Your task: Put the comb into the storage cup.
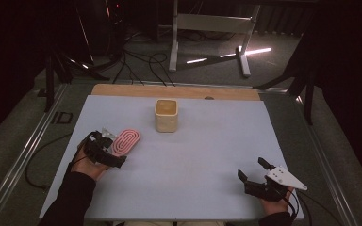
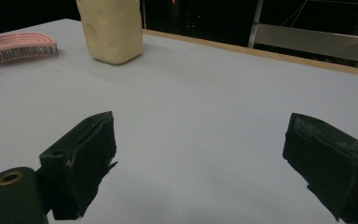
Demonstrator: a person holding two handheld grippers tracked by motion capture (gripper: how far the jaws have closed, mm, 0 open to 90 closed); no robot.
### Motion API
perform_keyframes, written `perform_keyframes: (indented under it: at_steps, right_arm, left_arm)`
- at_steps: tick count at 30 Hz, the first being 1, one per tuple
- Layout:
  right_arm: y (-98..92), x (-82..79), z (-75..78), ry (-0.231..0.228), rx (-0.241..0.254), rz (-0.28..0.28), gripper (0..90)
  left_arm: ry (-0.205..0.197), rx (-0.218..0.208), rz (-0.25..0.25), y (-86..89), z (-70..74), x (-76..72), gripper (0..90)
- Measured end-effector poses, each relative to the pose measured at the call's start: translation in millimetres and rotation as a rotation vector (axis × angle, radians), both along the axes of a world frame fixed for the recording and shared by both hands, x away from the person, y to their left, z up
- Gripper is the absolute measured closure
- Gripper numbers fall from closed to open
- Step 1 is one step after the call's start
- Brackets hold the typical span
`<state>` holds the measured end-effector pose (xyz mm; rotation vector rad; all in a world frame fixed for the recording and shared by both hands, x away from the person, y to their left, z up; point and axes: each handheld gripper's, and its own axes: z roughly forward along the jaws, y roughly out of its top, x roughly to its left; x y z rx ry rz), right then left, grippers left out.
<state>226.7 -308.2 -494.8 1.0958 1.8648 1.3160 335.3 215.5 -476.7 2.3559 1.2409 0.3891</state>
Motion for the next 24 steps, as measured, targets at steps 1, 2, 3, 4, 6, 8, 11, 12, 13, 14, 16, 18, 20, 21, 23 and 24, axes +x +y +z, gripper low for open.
perform_keyframes:
  at_steps: [1, 2, 3, 4, 6, 8, 11, 12, 13, 14, 16, 18, 20, 21, 23, 24]
  right_arm:
    - [0.0, 0.0, 0.0, 0.000, 0.000, 0.000, 9.1]
    - [0.1, 0.1, 0.0, 0.001, 0.000, 0.001, 9.1]
    - [0.1, 0.1, 0.0, 0.001, 0.000, 0.001, 9.1]
    - [0.4, 0.4, -0.4, 0.002, -0.003, 0.003, 9.1]
    - [0.4, 0.6, -0.4, 0.002, -0.007, 0.003, 9.1]
    - [0.3, 0.8, -0.6, 0.002, -0.009, 0.005, 9.1]
    - [0.5, 0.9, -0.8, 0.005, -0.008, 0.004, 9.1]
    - [0.6, 0.9, -0.8, 0.005, -0.008, 0.005, 9.1]
    - [0.6, 1.0, -0.9, 0.004, -0.009, 0.006, 9.1]
    - [0.7, 1.0, -0.9, 0.005, -0.009, 0.005, 9.1]
    - [0.8, 1.1, -1.1, 0.007, -0.011, 0.004, 9.1]
    - [0.9, 1.3, -1.3, 0.006, -0.009, 0.003, 9.1]
    - [0.9, 1.4, -1.5, 0.006, -0.010, 0.004, 9.1]
    - [0.9, 1.4, -1.5, 0.007, -0.010, 0.004, 9.1]
    - [1.0, 1.5, -1.5, 0.007, -0.008, 0.003, 9.1]
    - [1.0, 1.5, -1.5, 0.008, -0.010, 0.004, 9.1]
  left_arm:
    - [0.000, 0.000, 0.000, 0.0, 0.0, 0.0, 0.2]
    - [0.014, 0.007, -0.003, -1.0, -0.9, 1.8, 0.2]
    - [0.014, 0.007, -0.003, -1.0, -0.9, 1.8, 0.2]
    - [0.029, 0.010, -0.003, -1.4, -1.8, 3.2, 0.2]
    - [0.047, 0.017, -0.001, -1.7, -3.0, 4.2, 0.3]
    - [0.065, 0.028, 0.000, -1.5, -4.0, 4.8, 0.3]
    - [0.092, 0.035, 0.001, -1.0, -4.7, 5.7, 0.4]
    - [0.096, 0.033, 0.002, -0.7, -5.0, 6.1, 0.5]
    - [0.105, 0.033, 0.003, -0.4, -5.0, 6.6, 0.8]
    - [0.112, 0.035, 0.004, -0.1, -5.1, 7.1, 0.8]
    - [0.125, 0.042, 0.003, 0.1, -5.7, 7.8, 1.6]
    - [0.130, 0.067, 0.010, -0.5, -6.4, 7.8, 4.4]
    - [0.134, 0.098, 0.019, -1.9, -7.6, 7.8, 8.7]
    - [0.136, 0.109, 0.024, -2.3, -8.1, 7.7, 13.1]
    - [0.141, 0.118, 0.034, -2.5, -8.8, 8.0, 18.2]
    - [0.147, 0.116, 0.034, -2.2, -9.2, 8.4, 21.7]
